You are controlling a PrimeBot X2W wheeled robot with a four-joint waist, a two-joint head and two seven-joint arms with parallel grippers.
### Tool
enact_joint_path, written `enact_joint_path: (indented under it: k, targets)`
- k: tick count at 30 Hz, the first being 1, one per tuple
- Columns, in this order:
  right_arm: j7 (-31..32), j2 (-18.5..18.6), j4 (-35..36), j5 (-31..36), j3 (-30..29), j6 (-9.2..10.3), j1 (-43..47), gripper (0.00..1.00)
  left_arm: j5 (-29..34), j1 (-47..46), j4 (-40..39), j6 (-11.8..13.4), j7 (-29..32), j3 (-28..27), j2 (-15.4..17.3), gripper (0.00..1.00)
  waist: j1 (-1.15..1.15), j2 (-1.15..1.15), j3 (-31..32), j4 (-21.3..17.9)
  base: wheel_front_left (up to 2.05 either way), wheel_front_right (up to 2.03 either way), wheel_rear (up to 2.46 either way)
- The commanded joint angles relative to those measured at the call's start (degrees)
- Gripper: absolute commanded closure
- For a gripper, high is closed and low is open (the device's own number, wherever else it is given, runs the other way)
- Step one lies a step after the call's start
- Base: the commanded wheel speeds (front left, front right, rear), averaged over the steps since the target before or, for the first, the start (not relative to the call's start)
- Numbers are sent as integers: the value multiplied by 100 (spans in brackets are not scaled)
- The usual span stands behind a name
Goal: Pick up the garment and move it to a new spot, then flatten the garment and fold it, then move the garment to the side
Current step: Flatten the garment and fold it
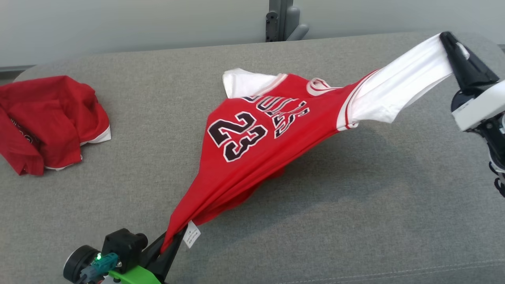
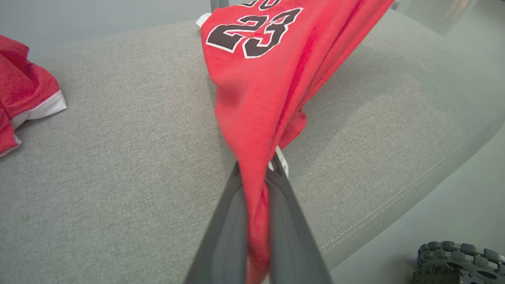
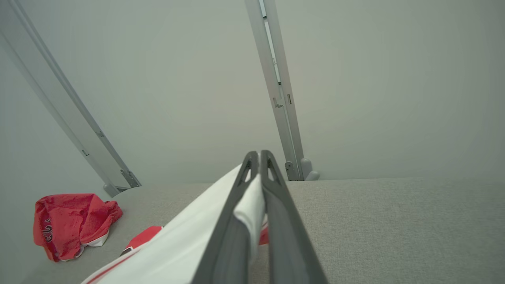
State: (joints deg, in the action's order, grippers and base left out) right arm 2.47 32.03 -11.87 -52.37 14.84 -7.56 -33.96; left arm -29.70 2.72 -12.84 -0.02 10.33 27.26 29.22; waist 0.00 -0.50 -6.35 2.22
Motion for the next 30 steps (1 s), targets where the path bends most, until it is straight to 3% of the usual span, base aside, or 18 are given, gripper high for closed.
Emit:
enact_joint_path:
  k: [1,10,16,22,30]
  targets:
    - [6,74,60,-44,-142,14,58,100,-66,106,-38,8,70,-34,112,100,0,50,185,-159,0,0,0]
    - [716,-174,1362,148,-1539,15,362,100,-512,143,-1707,111,921,-409,729,100,0,50,374,-455,0,0,0]
    - [1318,-477,1980,411,-2243,14,397,100,-968,-99,-2483,20,1428,-707,1086,100,0,50,276,-599,0,0,0]
    - [1672,-763,2333,610,-2693,15,432,100,-1427,-71,-2693,-24,1756,-891,1334,100,0,50,177,-720,0,0,0]
    - [1907,-1059,2621,813,-2985,15,417,100,-1847,-202,-2696,-147,1746,-979,1283,100,0,50,-348,-767,0,0,0]
